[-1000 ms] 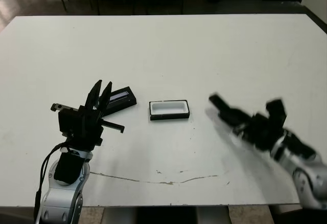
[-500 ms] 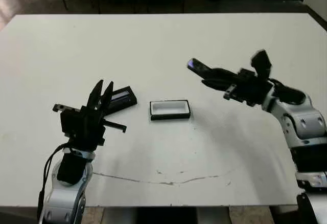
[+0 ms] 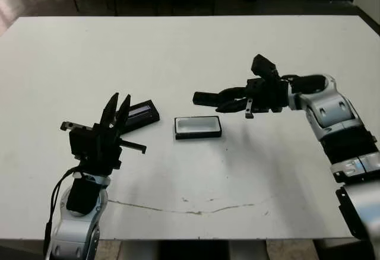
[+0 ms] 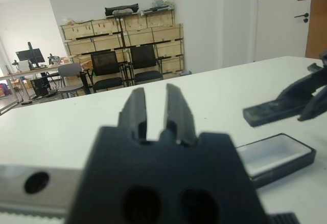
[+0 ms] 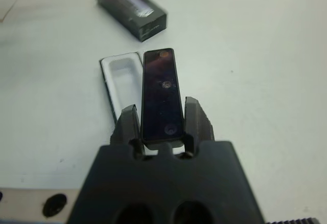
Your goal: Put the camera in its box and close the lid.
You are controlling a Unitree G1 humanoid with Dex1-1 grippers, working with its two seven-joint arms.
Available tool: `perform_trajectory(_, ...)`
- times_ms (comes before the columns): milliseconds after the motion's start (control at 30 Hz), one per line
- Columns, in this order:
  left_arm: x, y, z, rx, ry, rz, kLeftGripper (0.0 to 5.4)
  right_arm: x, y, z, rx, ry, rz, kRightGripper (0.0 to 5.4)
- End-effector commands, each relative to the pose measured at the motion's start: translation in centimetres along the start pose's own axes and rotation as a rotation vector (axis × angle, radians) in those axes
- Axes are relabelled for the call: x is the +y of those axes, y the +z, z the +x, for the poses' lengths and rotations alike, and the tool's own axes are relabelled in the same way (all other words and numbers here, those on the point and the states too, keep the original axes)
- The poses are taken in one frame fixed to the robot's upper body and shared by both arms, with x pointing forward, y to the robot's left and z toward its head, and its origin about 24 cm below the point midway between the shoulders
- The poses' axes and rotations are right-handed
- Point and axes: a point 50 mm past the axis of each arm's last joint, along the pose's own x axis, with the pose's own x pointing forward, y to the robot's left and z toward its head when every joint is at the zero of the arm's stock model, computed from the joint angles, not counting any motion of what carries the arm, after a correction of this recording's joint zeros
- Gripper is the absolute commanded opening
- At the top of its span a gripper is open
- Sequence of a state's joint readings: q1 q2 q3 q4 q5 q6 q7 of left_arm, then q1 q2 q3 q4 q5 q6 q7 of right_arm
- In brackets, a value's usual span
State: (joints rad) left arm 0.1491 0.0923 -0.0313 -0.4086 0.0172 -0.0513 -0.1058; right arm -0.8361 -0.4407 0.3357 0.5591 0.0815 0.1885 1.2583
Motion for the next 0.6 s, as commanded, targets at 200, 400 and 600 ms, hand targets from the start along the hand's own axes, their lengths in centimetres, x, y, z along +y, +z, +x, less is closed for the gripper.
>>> perform_trajectory(200, 0.0, -0.5, 0.0, 0.029, 0.000, 0.000, 0.00, -0.2, -0.3, 0.5, 0.080, 0.094, -0.024, 0.16)
perform_trajectory(400, 0.0, -0.5, 0.0, 0.030, 0.000, 0.005, 0.00, 0.1, -0.6, 1.0, 0.112, 0.141, -0.028, 0.16)
perform_trajectory(600, 0.0, -0.5, 0.0, 0.035, -0.002, 0.001, 0.00, 0.4, -0.4, 1.7, 0.122, 0.179, -0.070, 0.16)
